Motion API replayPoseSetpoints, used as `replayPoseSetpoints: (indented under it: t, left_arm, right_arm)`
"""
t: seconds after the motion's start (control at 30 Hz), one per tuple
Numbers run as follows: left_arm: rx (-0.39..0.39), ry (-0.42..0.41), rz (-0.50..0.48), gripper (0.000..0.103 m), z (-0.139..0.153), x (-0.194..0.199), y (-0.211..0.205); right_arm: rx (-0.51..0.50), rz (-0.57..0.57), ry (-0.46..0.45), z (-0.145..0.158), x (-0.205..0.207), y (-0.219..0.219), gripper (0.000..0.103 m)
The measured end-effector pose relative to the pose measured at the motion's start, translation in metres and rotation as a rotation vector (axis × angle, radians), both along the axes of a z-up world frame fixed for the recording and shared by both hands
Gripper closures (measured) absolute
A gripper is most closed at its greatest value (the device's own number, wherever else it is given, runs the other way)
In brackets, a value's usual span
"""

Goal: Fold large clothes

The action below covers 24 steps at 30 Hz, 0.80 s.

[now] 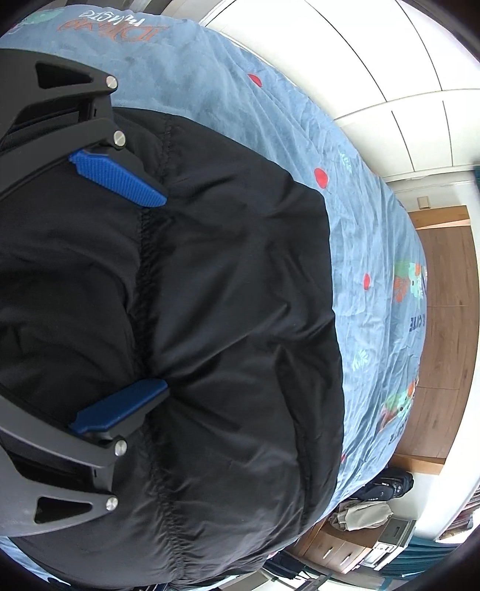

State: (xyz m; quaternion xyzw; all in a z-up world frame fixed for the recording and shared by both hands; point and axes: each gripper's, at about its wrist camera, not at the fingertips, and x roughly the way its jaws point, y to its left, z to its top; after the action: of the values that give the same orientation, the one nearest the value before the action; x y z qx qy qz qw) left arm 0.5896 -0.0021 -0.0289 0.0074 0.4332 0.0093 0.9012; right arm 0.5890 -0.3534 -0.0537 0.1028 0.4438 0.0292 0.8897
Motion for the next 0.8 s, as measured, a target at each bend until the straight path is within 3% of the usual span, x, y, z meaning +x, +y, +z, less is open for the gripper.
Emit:
replayPoseSetpoints:
  t: [0.57, 0.8]
  left_arm:
    - [0.027, 0.044, -0.012, 0.008, 0.008, -0.013, 0.007]
    - [-0.077, 0.019, 0.084, 0.008, 0.039, -0.036, 0.079]
  right_arm:
    - [-0.029, -0.066, 0.086, 0.001, -0.022, -0.035, 0.001]
    - [-0.001, -0.143, 0.112, 0.018, -0.049, -0.072, 0.001]
